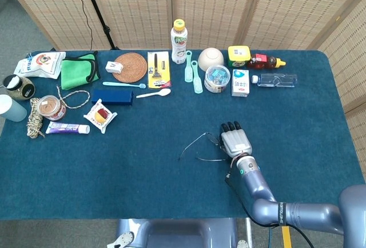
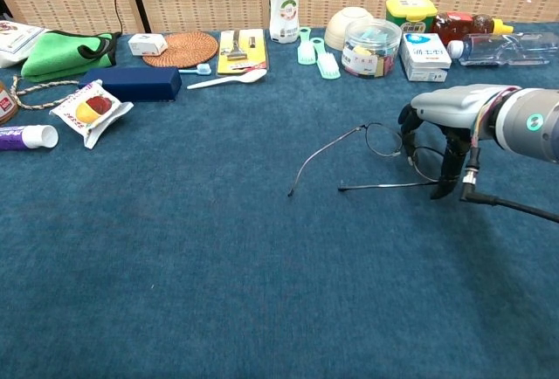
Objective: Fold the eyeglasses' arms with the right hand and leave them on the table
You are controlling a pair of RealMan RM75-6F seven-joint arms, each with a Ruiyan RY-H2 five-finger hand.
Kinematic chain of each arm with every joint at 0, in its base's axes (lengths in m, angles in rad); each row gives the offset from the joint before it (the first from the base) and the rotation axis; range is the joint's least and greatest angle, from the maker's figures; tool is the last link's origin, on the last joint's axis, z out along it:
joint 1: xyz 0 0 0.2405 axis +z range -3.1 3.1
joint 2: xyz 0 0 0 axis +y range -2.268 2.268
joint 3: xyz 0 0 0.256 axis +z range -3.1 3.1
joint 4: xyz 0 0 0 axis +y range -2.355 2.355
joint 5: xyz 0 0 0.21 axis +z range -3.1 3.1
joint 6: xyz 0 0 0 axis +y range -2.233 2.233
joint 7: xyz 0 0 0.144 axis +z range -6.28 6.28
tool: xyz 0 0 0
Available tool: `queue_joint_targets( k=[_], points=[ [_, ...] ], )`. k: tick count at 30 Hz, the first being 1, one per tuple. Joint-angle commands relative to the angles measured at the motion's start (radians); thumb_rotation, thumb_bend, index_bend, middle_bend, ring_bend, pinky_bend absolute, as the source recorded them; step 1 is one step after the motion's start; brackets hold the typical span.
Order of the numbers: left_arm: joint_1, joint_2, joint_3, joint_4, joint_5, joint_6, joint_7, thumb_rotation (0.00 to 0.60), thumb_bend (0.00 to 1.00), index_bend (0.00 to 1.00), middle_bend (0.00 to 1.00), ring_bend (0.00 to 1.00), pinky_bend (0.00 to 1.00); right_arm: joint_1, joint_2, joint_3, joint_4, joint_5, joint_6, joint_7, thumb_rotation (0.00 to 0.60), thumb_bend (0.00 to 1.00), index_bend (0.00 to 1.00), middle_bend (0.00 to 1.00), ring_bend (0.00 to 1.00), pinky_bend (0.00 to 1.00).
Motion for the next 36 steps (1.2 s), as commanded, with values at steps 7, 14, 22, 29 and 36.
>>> queue_joint_targets(
  k=[7, 14, 22, 29, 36],
  points=[
    [0.000, -0.001, 0.000, -0.001, 0.000, -0.001, 0.005, 0.565, 0.44, 0.09, 0.10, 0.10, 0.00, -0.002, -0.005, 0.013, 0.026, 0.010, -0.001, 0.026, 0.600, 0.08, 0.57, 0.16, 0.02, 0.01],
    [-0.002, -0.002, 0.001, -0.006, 0.000, -0.006, 0.010, 0.567, 0.44, 0.09, 0.10, 0.10, 0.00, 0.004, 0.000, 0.025, 0.047, 0.044, -0.017, 0.035, 0.600, 0.10, 0.60, 0.18, 0.06, 0.02],
    [-0.004, -0.001, 0.001, -0.010, -0.001, -0.008, 0.015, 0.565, 0.44, 0.09, 0.10, 0.10, 0.00, 0.020, 0.020, 0.031, 0.055, 0.093, -0.047, 0.028, 0.600, 0.12, 0.57, 0.18, 0.07, 0.02],
    [-0.004, 0.000, 0.002, -0.014, -0.001, -0.009, 0.021, 0.565, 0.44, 0.09, 0.10, 0.10, 0.00, 0.035, 0.030, 0.025, 0.068, 0.121, -0.058, 0.012, 0.600, 0.13, 0.54, 0.16, 0.06, 0.02],
    [-0.004, 0.002, 0.003, -0.020, 0.001, -0.008, 0.025, 0.564, 0.44, 0.09, 0.10, 0.10, 0.00, 0.039, 0.063, 0.011, 0.040, 0.132, -0.070, 0.013, 0.600, 0.12, 0.44, 0.10, 0.03, 0.00]
  ],
)
